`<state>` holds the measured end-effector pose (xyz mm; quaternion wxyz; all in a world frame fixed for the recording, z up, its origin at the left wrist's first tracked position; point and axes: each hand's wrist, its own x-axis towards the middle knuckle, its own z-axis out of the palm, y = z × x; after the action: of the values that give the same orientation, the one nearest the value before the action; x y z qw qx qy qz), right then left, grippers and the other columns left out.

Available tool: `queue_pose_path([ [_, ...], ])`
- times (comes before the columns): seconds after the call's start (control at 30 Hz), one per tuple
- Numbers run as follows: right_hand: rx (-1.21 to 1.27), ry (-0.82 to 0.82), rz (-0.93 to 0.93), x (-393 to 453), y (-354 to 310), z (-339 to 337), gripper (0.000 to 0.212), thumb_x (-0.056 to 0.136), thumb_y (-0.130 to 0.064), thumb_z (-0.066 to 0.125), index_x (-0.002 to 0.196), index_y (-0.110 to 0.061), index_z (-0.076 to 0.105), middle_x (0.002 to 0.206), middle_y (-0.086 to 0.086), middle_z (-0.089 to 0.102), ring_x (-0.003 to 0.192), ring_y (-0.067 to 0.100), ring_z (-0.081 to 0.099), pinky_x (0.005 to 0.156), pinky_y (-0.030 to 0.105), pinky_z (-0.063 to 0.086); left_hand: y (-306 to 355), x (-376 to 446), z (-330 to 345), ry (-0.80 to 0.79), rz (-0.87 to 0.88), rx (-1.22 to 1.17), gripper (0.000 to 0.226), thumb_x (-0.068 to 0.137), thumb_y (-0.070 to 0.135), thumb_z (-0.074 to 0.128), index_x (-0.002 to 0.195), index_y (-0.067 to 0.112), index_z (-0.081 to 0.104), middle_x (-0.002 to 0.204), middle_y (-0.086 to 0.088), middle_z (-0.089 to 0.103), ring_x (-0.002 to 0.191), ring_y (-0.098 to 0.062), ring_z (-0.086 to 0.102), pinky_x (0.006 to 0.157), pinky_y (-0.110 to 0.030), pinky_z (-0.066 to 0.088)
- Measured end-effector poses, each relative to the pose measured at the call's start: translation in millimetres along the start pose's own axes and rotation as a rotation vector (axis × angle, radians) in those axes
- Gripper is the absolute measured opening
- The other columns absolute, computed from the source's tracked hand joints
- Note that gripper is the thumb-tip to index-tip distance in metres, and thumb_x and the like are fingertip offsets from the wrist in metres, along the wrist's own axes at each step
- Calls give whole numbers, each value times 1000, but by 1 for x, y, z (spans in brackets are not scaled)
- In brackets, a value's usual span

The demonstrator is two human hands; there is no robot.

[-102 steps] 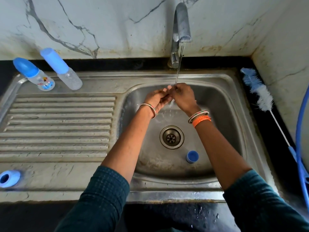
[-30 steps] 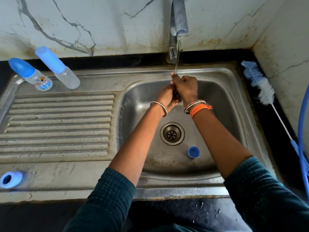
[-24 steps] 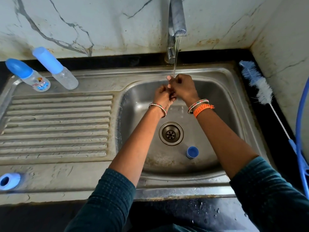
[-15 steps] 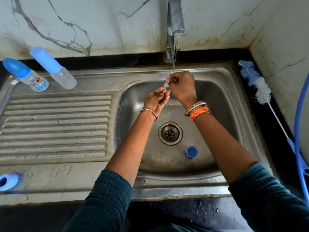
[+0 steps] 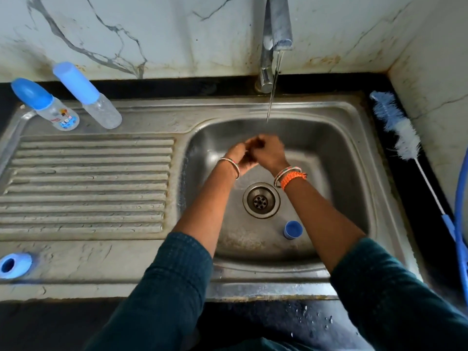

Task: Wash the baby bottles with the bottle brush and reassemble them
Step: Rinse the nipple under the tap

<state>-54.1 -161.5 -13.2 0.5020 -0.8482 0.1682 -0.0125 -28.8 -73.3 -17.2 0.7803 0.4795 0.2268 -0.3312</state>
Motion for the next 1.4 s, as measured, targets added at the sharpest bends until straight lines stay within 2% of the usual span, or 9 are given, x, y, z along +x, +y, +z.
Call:
queue_pose_path([
  [0.13,214,34,285,3,61,5,35,77,7,63,73,-28,69,89,0,73,91,17,69,91,43,54,-25,15,-3,185,10,138,26,94,0,38,76,11,53,47,-2,54,34,-9,47,43,-19,42],
  [0.3,-82,184,397,-16,99,-24,32,82,8,46,87,-11,72,100,10,71,93,24,64,90,35,52,-39,20,-21,159,-67,337,24,99,10,36,90,16,58,84,-2,55,68,-12,51,63,-25,45],
  [0.47,-760,-134,412,-26,119,-30,34,90,-9,48,123,-4,54,131,19,46,123,38,41,98,45,41,-54,23,-21,65,-182,469,26,99,9,37,110,12,60,109,-7,58,86,-19,58,78,-33,49],
  [0.6,-753,-274,476,-32,125,-30,44,89,-23,61,127,-5,50,131,21,50,116,38,53,93,40,46,-67,24,-22,47,-259,508,22,99,10,39,110,13,58,111,-8,57,105,-22,55,92,-38,46],
  [0.77,-851,-419,510,-40,124,-36,59,79,-34,76,125,-6,53,126,19,56,113,34,56,91,37,47,-82,21,-26,53,-311,564,27,99,14,42,120,8,57,123,-13,58,110,-24,55,91,-36,45],
  [1.0,-833,-460,533,-54,127,-36,36,84,-10,67,117,-2,58,117,18,63,104,33,63,82,34,50,-78,16,-27,66,-287,553,30,99,14,41,124,6,56,127,-13,58,122,-28,54,93,-37,46],
  [1.13,-615,-316,498,-35,116,-35,37,77,-7,72,112,0,62,115,18,64,102,34,64,83,34,52,-68,11,-24,67,-231,498,33,99,6,36,127,4,54,131,-15,55,120,-28,54,96,-38,46],
  [1.27,-45,-153,233,2,59,-26,13,81,-8,71,94,-8,72,90,9,68,84,20,62,82,36,52,-42,14,-14,78,-93,343,27,99,4,37,116,6,57,124,-18,56,118,-31,53,96,-39,43],
  [1.4,-32,13,-74,16,19,-12,13,82,-8,69,95,-9,71,100,9,68,88,19,64,84,27,50,-5,11,-7,9,-50,143,17,97,9,43,86,12,55,86,-8,57,79,-20,57,97,-38,47],
])
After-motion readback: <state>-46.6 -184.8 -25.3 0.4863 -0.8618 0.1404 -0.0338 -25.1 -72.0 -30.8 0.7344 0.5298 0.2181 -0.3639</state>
